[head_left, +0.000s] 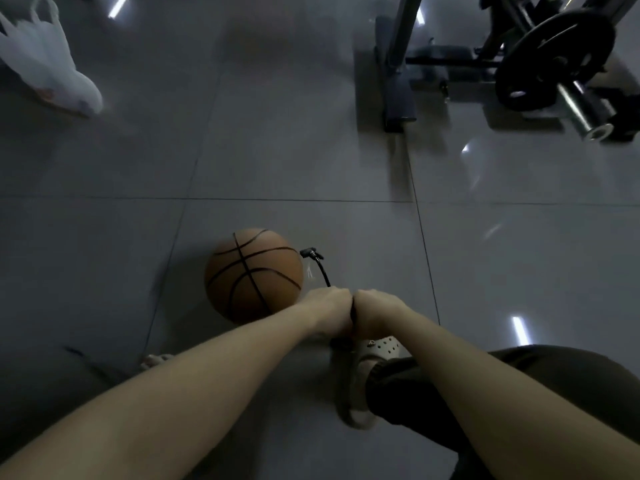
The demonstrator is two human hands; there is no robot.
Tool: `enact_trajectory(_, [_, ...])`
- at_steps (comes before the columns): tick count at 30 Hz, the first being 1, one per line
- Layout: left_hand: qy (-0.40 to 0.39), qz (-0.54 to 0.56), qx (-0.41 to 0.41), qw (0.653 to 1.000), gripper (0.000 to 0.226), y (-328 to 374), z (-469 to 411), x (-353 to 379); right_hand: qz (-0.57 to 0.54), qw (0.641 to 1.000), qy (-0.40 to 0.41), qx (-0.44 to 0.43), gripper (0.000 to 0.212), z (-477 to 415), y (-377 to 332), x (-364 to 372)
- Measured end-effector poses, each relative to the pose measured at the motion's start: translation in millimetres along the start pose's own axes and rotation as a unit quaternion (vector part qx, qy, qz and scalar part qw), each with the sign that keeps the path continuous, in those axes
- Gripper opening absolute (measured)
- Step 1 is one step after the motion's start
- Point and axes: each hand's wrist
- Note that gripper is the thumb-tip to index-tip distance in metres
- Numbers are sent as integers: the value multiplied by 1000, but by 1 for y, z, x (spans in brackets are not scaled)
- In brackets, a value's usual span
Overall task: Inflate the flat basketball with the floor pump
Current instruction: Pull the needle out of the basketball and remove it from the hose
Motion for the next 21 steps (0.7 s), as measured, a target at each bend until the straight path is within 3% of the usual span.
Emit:
enact_trajectory(3, [-34,39,-3,999,17,-1,4,-3,-35,999,-5,5,22,4,1,-2])
enact_trajectory(5, [-109,127,20,986,16,-11,10,-16,-101,994,-37,23,26,8,4,-10])
enact_trajectory(7, [-165,182,18,969,42,-33,13,-35,-139,986,-87,31,41,13,8,-16])
enact_trajectory(8, [-156,193,5,969,52,-47,14,-44,-158,981,-113,27,48,15,9,-20])
enact_trajectory(10, [-54,186,-34,980,57,-80,8,-59,-188,969,-158,12,62,18,9,-33])
enact_trajectory(12, [121,83,-115,982,63,-120,-9,-66,-197,961,-194,12,74,15,10,-51])
enact_trajectory(13, [177,19,-161,971,78,-137,-18,-66,-200,958,-204,12,76,14,12,-60])
enact_trajectory(14, [185,-15,-202,962,100,-153,-27,-65,-210,955,-207,11,76,10,15,-68])
enact_trajectory(17, [106,-21,-243,964,139,-181,-54,-53,-264,955,-131,34,68,-19,27,-83])
enact_trajectory(21, [132,-48,-226,964,138,-184,-53,-31,-253,961,65,89,39,-84,36,-70])
Point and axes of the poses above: each hand's wrist, its own z-axis away from the middle knuckle, its own x-axis out of the palm, y = z × x, and after that the axes turned 9 degrees about -x, right-handed
